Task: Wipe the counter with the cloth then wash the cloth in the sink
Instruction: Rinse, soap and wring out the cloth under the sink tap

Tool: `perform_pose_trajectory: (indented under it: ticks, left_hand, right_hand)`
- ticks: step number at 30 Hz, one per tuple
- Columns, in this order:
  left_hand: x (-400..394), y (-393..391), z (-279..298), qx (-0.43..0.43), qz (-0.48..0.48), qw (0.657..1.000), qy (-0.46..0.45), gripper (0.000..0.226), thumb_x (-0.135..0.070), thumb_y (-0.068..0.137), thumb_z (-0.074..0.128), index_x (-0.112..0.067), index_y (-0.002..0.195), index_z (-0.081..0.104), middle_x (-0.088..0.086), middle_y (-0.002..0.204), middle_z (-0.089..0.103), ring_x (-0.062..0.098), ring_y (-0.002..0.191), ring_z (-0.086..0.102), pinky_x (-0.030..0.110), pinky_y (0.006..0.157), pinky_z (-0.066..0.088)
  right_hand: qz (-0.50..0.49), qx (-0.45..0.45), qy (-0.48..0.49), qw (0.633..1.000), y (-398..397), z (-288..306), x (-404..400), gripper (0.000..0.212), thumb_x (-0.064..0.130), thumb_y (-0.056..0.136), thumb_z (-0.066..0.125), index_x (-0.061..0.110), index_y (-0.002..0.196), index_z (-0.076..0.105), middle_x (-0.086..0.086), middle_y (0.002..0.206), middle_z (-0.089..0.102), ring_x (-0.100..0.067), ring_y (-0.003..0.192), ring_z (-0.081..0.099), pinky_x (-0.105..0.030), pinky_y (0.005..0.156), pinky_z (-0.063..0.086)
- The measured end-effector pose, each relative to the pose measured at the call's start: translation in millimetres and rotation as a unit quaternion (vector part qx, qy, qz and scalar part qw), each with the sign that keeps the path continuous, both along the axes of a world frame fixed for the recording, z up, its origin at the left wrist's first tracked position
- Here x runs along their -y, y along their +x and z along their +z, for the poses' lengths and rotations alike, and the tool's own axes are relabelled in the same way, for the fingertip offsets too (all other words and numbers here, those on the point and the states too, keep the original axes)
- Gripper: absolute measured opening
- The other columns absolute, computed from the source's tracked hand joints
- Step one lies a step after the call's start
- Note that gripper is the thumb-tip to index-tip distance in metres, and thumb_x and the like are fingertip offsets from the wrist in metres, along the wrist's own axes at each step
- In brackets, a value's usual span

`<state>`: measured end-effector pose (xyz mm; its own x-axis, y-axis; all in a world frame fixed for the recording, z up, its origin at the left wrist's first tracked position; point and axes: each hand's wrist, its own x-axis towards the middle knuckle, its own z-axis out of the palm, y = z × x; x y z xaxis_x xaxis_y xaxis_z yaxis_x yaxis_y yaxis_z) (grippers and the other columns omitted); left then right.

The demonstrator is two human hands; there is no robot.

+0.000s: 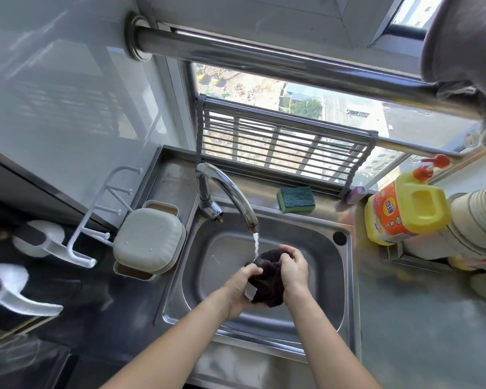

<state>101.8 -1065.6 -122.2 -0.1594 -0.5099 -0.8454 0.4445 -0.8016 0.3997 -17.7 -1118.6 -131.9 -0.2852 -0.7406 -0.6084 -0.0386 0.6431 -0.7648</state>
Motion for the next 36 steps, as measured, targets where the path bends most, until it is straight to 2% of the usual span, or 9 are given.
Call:
perform_pose_trajectory:
  ticks: [4,9,14,17,20,23,27,31,36]
  left_hand:
    - [1.8,-27.5,7.5,0.005,-0.006,1.000,0.030,0.049,-0.052,0.089,0.061,-0.012,0.113,0.073,0.017,0.105,0.076,0.035,0.099,0.072,0.052,0.082,0.060]
    - [20.9,-62.9,27.2,0.079,0.036,0.996,0.021,0.024,-0.014,0.092,0.045,-0.006,0.106,0.063,0.013,0.079,0.070,0.024,0.057,0.068,0.033,0.047,0.056]
    - [46.3,-75.2,34.5,0.014,0.054,0.996,-0.065,0.059,-0.002,0.074,0.042,-0.034,0.119,0.064,0.015,0.105,0.070,0.032,0.081,0.068,0.054,0.076,0.058]
    - [56.2,-80.1,43.9,-0.002,0.042,0.996,-0.074,0.043,-0.018,0.069,0.057,-0.027,0.111,0.064,0.017,0.104,0.067,0.036,0.088,0.066,0.050,0.075,0.056]
    - [67.0,-87.0,57.0,0.048,0.030,0.996,-0.071,0.031,-0.036,0.085,0.069,-0.021,0.111,0.060,0.018,0.105,0.072,0.037,0.082,0.070,0.043,0.065,0.056]
    - [83.0,-96.7,78.7,0.073,0.029,0.992,-0.096,0.025,-0.032,0.093,0.067,-0.014,0.109,0.061,0.014,0.094,0.072,0.034,0.076,0.070,0.044,0.061,0.058]
    - [119.6,-117.0,114.5,0.114,0.046,0.982,-0.143,0.026,-0.032,0.093,0.066,-0.012,0.110,0.061,0.016,0.102,0.070,0.034,0.087,0.070,0.052,0.070,0.062]
    - [166.6,-144.4,153.0,0.137,0.061,0.971,-0.187,0.024,-0.033,0.095,0.064,-0.018,0.113,0.064,0.012,0.107,0.068,0.024,0.084,0.068,0.030,0.052,0.059]
    - [210.5,-179.4,182.5,0.069,0.029,0.984,-0.163,0.028,-0.034,0.097,0.059,-0.021,0.122,0.059,0.014,0.117,0.064,0.028,0.088,0.065,0.034,0.049,0.058]
  right_hand:
    - [-0.014,0.001,-0.006,1.000,-9.1,3.1,-0.7,0.025,0.000,0.088,0.052,0.016,0.097,0.069,-0.020,0.107,0.071,-0.032,0.097,0.068,-0.048,0.094,0.057]
    - [0.008,-0.024,-0.035,0.999,-33.3,16.4,4.2,0.026,0.004,0.085,0.059,0.021,0.104,0.067,-0.010,0.107,0.070,-0.029,0.104,0.066,-0.051,0.098,0.054]
    - [0.097,-0.060,-0.073,0.991,-62.3,34.1,22.7,0.025,0.028,0.070,0.056,0.035,0.091,0.070,0.004,0.093,0.075,-0.020,0.096,0.070,-0.048,0.093,0.056]
    - [0.145,-0.077,-0.059,0.985,-71.5,50.9,36.0,0.021,0.037,0.073,0.052,0.030,0.084,0.069,0.003,0.088,0.074,-0.023,0.092,0.069,-0.049,0.089,0.057]
    - [0.156,-0.076,-0.076,0.982,-76.6,72.0,46.1,0.026,0.043,0.077,0.052,0.024,0.080,0.070,0.002,0.080,0.072,-0.027,0.088,0.068,-0.043,0.079,0.058]
    - [0.121,-0.108,-0.128,0.978,-86.4,96.1,60.1,0.022,0.033,0.094,0.058,0.018,0.084,0.070,0.004,0.080,0.070,-0.014,0.080,0.064,-0.017,0.067,0.049]
    - [0.053,-0.176,-0.206,0.961,-104.7,129.0,87.0,0.018,0.039,0.093,0.056,0.025,0.088,0.066,0.004,0.086,0.070,-0.018,0.085,0.065,-0.033,0.079,0.051]
    - [-0.050,-0.235,-0.271,0.932,-132.1,169.8,117.6,0.017,0.026,0.097,0.053,0.018,0.096,0.067,0.002,0.089,0.070,-0.017,0.085,0.063,-0.033,0.081,0.048]
    - [-0.141,-0.301,-0.292,0.897,-169.9,194.8,156.0,0.016,0.015,0.096,0.053,0.009,0.104,0.065,-0.006,0.102,0.071,-0.022,0.089,0.063,-0.026,0.074,0.042]
